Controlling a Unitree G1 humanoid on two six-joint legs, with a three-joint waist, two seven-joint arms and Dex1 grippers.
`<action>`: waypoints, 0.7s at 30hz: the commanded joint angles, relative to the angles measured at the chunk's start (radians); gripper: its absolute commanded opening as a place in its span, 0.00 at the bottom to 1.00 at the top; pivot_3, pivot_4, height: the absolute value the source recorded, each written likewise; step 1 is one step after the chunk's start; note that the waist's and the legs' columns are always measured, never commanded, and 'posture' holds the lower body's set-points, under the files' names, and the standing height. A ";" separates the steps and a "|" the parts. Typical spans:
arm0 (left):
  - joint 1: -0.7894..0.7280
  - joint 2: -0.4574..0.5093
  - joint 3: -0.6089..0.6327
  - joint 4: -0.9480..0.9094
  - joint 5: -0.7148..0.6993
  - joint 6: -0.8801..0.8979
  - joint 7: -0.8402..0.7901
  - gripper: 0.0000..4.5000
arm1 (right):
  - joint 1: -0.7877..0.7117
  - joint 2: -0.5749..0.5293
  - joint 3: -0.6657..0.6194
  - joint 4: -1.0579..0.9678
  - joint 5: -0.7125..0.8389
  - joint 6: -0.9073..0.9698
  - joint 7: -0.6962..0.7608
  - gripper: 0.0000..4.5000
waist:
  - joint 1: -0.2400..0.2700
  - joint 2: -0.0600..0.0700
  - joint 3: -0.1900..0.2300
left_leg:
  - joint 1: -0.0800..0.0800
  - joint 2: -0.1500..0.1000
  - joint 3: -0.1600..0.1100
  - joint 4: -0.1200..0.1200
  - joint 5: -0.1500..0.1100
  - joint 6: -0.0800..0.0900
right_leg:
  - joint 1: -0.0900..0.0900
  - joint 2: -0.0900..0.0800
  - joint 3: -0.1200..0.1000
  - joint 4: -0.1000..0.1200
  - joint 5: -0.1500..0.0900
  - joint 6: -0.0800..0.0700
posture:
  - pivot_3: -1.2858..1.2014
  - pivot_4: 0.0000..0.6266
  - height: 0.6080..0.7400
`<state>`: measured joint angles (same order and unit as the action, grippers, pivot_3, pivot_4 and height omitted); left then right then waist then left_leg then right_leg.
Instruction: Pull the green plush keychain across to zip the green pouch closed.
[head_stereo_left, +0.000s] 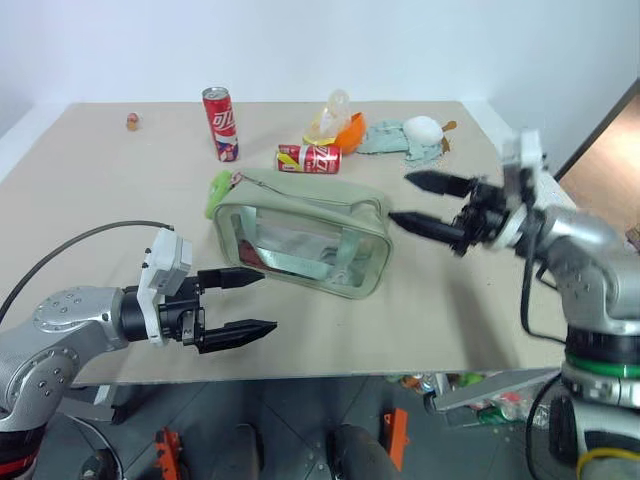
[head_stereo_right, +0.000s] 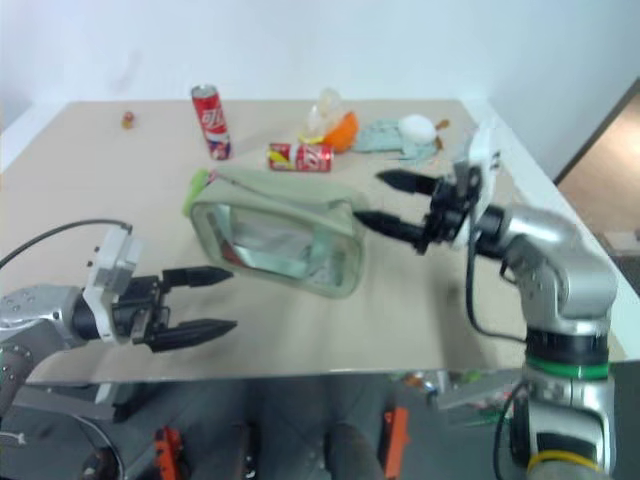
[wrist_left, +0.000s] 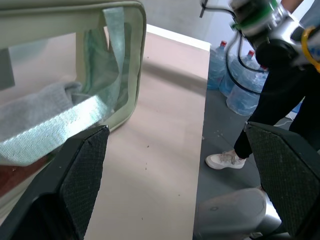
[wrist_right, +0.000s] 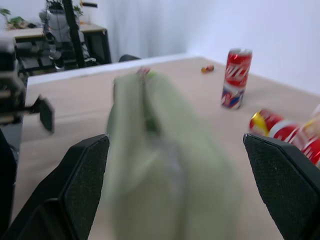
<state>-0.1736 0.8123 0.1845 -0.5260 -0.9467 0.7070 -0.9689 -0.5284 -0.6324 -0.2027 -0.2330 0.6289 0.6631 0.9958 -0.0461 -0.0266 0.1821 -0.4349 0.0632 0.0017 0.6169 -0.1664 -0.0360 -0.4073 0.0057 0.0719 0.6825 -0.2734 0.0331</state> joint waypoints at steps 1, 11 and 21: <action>-0.044 -0.005 0.009 0.012 -0.012 -0.004 0.006 1.00 | 0.068 0.028 0.018 -0.126 0.001 -0.015 -0.085 0.99 | -0.001 0.000 0.000 | 0.000 0.000 0.000 0.000 0.000 0.000 | 0.000 0.000 0.000 0.000 0.000 0.000 | 0.52 0.24 1.00; -0.075 -0.025 -0.012 0.024 0.033 -0.026 0.029 1.00 | 0.094 0.055 0.093 -0.065 -0.062 -0.128 -0.104 0.65 | -0.001 0.000 0.000 | 0.002 0.000 0.001 0.002 0.002 0.000 | 0.001 0.001 0.002 0.000 0.003 0.001 | 0.52 0.24 1.00; -0.080 -0.055 -0.009 0.020 0.058 -0.052 0.044 1.00 | 0.092 0.036 0.134 -0.016 -0.098 -0.202 -0.049 0.01 | 0.000 0.000 0.000 | 0.001 0.000 0.001 0.001 0.001 0.000 | 0.001 0.001 0.002 0.000 0.002 0.001 | 0.52 0.24 1.00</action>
<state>-0.2355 0.7590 0.1648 -0.4908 -0.8961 0.6791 -0.9226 -0.4270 -0.5785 -0.0677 -0.2401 0.5314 0.4877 0.9236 -0.0459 -0.0268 0.1820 -0.4339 0.0632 0.0025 0.6179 -0.1650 -0.0359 -0.4065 0.0064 0.0737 0.6826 -0.2714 0.0343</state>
